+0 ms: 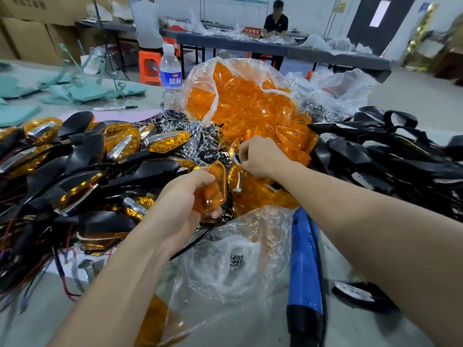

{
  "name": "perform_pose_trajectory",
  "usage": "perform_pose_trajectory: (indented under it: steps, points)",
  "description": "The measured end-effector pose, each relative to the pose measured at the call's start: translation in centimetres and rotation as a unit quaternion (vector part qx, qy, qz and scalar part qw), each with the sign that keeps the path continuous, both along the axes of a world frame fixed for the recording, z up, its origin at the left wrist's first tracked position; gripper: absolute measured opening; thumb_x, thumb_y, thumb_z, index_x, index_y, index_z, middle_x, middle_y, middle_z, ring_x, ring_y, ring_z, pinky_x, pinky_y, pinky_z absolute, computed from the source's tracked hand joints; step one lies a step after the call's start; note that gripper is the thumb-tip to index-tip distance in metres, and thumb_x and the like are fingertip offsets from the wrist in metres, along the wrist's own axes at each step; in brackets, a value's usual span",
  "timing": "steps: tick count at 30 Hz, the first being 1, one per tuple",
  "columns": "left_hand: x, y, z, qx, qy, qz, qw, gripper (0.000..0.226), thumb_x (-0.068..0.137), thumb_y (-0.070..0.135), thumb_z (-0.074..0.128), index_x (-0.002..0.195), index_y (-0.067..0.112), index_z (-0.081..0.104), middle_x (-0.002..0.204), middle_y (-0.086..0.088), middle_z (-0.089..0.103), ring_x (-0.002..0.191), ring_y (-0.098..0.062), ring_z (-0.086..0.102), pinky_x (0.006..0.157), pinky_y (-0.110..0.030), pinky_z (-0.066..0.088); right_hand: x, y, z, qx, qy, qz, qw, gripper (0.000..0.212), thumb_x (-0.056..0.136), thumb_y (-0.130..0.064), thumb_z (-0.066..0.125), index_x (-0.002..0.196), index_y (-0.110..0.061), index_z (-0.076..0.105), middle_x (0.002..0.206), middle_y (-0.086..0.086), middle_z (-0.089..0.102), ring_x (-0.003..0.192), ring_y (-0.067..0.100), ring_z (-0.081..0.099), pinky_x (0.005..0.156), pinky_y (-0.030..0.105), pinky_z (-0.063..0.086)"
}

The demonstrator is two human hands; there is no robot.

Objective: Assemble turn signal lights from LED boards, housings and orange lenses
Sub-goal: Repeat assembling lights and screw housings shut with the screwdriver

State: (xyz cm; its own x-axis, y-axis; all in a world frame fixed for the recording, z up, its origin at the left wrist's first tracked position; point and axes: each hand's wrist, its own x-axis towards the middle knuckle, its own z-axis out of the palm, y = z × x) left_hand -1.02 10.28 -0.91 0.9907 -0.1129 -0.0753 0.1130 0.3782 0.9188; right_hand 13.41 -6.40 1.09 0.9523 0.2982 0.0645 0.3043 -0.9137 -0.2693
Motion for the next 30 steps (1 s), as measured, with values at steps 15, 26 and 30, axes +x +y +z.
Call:
perform_pose_trajectory:
  steps: [15,26,30]
  points:
    - [-0.2,-0.1,0.3,0.012,0.007,0.011,1.000,0.023,0.102,0.007,0.050,0.080,0.014,0.051,0.062,-0.002,0.038,0.051,-0.016,0.043,0.045,-0.028,0.042,-2.6,-1.4,0.3,0.111,-0.125,-0.067,0.984,0.015,0.098,-0.024,0.067,0.105,-0.028,0.079,0.083,-0.007,0.074,0.064,0.012,0.062,0.071,0.034,0.057]
    - [-0.8,-1.5,-0.1,0.129,0.006,0.004,0.992,0.009,0.096,0.012,0.067,0.099,0.008,0.074,0.092,-0.017,0.072,0.079,-0.029,0.069,0.061,-0.029,0.060,-13.2,-4.7,-1.1,0.443,-0.124,-0.129,0.879,0.026,0.092,-0.012,0.067,0.104,-0.033,0.079,0.074,-0.015,0.076,0.069,0.011,0.076,0.075,0.043,0.064]
    - [-1.0,-1.5,0.3,0.127,0.003,0.010,0.992,0.013,0.096,0.011,0.067,0.091,0.013,0.078,0.084,-0.012,0.073,0.070,-0.021,0.071,0.058,-0.028,0.059,-14.9,-5.2,-0.5,0.580,-0.065,-0.084,0.808,0.029,0.081,-0.015,0.076,0.104,-0.033,0.081,0.092,-0.005,0.081,0.087,0.016,0.079,0.080,0.041,0.064]
